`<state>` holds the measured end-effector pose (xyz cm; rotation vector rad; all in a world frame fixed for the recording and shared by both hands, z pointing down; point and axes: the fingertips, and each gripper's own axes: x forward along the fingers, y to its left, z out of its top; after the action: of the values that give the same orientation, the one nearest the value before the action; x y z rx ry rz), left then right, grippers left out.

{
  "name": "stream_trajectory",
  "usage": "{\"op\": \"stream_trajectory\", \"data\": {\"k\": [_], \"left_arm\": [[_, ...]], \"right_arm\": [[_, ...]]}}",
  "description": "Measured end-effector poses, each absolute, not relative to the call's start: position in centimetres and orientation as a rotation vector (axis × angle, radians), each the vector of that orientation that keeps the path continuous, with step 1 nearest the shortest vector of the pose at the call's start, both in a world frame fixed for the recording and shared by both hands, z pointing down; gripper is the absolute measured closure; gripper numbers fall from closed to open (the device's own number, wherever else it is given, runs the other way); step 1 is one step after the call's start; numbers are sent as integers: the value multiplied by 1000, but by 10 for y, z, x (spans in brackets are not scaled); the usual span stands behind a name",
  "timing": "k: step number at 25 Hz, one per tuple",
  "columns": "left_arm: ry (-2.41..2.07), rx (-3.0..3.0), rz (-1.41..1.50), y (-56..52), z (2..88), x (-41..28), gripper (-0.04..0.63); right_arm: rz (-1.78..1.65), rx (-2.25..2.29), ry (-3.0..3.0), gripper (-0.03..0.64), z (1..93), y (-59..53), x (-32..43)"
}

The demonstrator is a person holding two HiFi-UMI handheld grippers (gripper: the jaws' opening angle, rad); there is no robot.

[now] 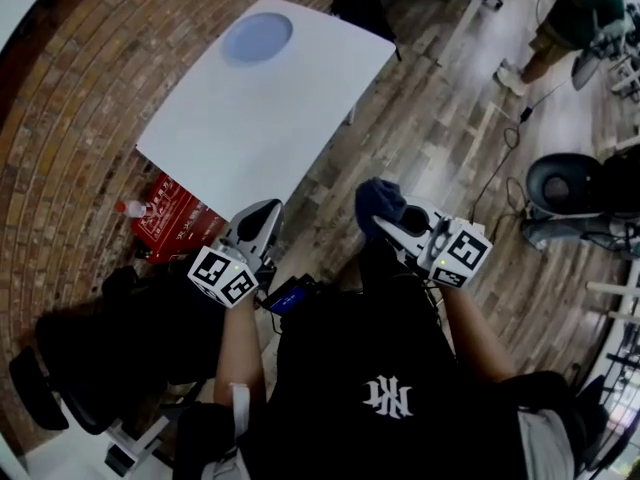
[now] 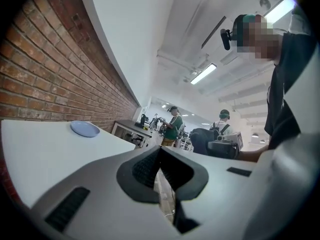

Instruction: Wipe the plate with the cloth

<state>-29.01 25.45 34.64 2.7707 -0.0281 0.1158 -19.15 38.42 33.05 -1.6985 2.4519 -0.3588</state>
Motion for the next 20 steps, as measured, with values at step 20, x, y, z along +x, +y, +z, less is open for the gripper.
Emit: {"op": "stream_trajectory", "data": {"k": [20], "left_arm": [[-346, 2812, 204, 203, 324, -111, 594]], "right_arm": [[-314, -1469, 2575, 529, 314, 324, 33]]}}
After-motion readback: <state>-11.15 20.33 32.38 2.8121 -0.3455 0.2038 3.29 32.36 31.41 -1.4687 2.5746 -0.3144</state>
